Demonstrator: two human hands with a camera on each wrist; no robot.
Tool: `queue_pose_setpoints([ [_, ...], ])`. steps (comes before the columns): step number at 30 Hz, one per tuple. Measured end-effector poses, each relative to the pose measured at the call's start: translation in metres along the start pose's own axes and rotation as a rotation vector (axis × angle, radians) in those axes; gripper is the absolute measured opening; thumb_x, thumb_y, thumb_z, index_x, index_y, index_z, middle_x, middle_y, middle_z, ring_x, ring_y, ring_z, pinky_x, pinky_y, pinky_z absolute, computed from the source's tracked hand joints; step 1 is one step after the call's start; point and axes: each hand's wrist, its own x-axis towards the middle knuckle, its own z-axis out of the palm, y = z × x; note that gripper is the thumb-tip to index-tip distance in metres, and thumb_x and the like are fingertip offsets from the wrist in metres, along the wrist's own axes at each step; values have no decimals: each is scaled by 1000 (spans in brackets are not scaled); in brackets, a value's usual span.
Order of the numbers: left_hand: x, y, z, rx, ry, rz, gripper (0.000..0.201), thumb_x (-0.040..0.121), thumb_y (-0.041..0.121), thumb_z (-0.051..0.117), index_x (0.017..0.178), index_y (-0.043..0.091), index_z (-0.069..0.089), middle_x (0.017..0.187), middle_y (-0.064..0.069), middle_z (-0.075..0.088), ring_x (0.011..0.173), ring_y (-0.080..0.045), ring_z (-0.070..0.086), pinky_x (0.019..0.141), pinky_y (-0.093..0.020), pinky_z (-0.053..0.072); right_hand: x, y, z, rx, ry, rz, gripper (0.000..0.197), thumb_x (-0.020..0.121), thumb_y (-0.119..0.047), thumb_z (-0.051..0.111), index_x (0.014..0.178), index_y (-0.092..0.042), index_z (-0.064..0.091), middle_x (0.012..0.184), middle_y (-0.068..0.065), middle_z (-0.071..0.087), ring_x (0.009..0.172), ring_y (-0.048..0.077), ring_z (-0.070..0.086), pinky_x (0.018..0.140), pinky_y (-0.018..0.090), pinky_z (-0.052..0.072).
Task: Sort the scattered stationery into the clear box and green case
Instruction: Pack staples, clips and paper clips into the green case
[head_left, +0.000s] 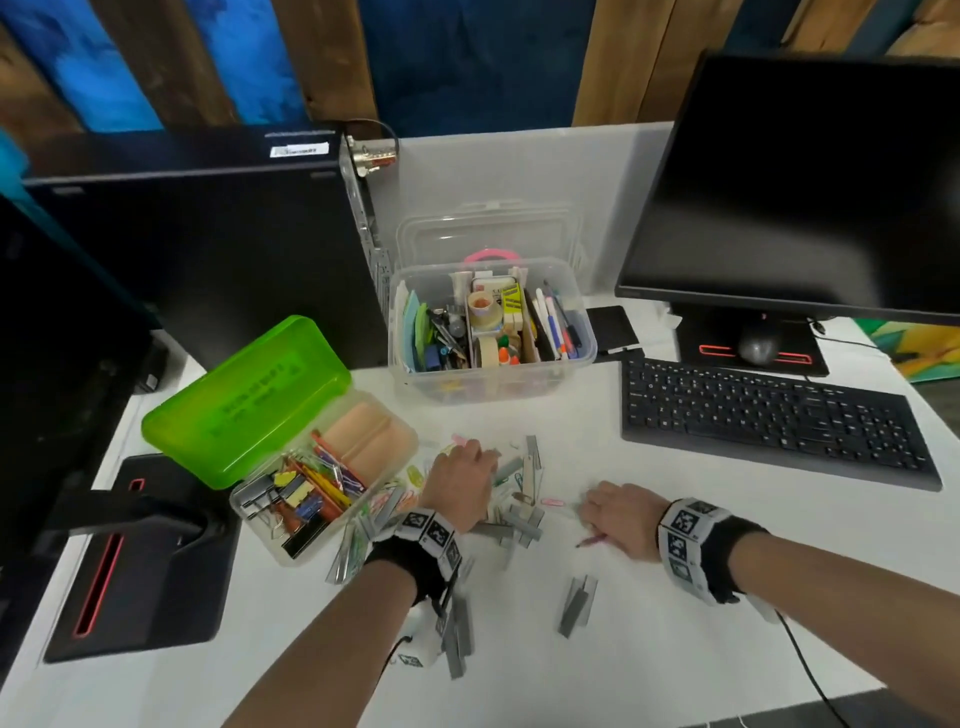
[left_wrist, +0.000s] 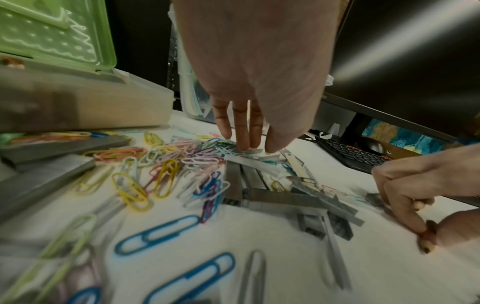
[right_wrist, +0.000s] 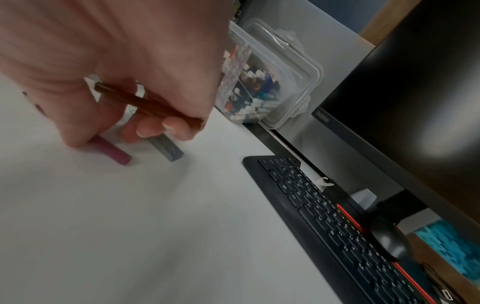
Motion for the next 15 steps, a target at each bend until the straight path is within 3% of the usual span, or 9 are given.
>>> queue_pose_setpoints([
  [2, -4, -8, -4, 3, 10, -33, 30, 97, 19, 41, 126, 18, 46, 125, -4, 44, 108, -22, 51, 91, -34, 40, -1, 3, -10, 83, 24, 40, 22, 94, -15, 44, 116, -18, 46, 110, 8, 52, 100, 28, 54, 85, 40, 47],
  [4, -7, -19, -10, -5, 31, -69, 27, 98, 21, 39, 123, 18, 48, 122, -3, 47, 105, -21, 52, 88, -33, 41, 1, 4, -20, 130, 67, 73, 30, 93, -11, 42, 121, -21, 43, 107, 8, 52, 93, 29, 57, 81, 38, 47],
  [8, -12, -42, -29, -104, 68, -119, 26, 96, 20, 41, 120, 21, 51, 116, -2, 49, 99, -20, 54, 83, -32, 44, 18, -6, -31, 174, 150, 79, 61, 84, 3, 45, 140, -18, 30, 123, 8, 49, 108, 27, 49, 89, 36, 42],
  [11, -12, -61, -47, -120, 87, -142, 25, 95, 18, 42, 118, 19, 52, 115, -2, 51, 102, -22, 54, 85, -35, 45, 32, -23, -37, 190, 151, 108, 45, 91, -6, 44, 135, -12, 33, 128, 9, 46, 108, 26, 48, 90, 35, 40],
  [13, -14, -75, -59, -142, 93, -173, 25, 95, 18, 43, 118, 18, 52, 113, -4, 52, 103, -23, 53, 86, -36, 43, 37, -33, -48, 302, 138, 143, 41, 93, -4, 40, 132, -10, 32, 127, 11, 44, 96, 29, 52, 80, 35, 41],
  [15, -18, -87, -67, -162, 104, -205, 25, 94, 18, 43, 117, 17, 53, 111, -4, 53, 103, -24, 53, 85, -35, 42, 40, -40, -59, 419, 148, 141, 31, 92, -2, 36, 122, -11, 33, 114, 12, 48, 83, 29, 55, 70, 37, 43],
])
